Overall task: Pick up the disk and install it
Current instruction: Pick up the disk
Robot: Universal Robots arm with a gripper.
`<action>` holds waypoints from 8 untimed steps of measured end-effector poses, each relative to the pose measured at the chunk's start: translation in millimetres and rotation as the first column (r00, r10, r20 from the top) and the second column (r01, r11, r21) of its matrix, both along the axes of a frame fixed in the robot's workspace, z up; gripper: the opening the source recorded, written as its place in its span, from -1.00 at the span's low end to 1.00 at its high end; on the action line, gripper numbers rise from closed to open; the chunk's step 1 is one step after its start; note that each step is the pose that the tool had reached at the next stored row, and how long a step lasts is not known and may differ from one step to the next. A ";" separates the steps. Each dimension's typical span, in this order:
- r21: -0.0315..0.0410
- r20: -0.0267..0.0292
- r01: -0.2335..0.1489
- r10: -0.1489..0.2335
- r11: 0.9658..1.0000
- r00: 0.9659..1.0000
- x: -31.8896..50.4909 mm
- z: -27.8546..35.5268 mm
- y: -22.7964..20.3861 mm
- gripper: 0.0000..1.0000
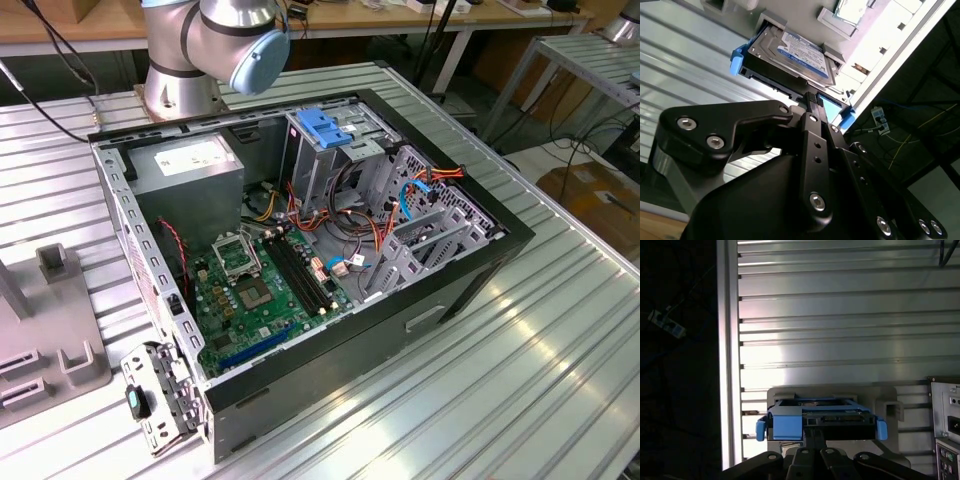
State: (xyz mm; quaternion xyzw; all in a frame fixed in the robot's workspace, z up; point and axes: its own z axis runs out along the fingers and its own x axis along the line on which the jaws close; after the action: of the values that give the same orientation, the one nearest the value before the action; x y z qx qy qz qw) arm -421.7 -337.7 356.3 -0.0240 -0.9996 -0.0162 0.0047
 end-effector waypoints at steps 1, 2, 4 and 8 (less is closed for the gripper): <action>0.000 0.000 0.000 0.000 1.000 1.000 0.0 0.0 0.0 -0.79; 0.000 0.000 0.000 0.000 1.000 1.000 0.0 0.0 0.0 -0.79; 0.000 0.000 0.000 0.000 1.000 1.000 0.0 -0.1 0.0 -0.79; 0.000 0.000 0.000 0.000 1.000 1.000 0.0 0.0 0.0 -0.79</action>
State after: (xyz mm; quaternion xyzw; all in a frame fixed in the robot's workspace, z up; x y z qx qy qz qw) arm -421.7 -337.7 356.3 -0.0239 -0.9996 -0.0160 0.0048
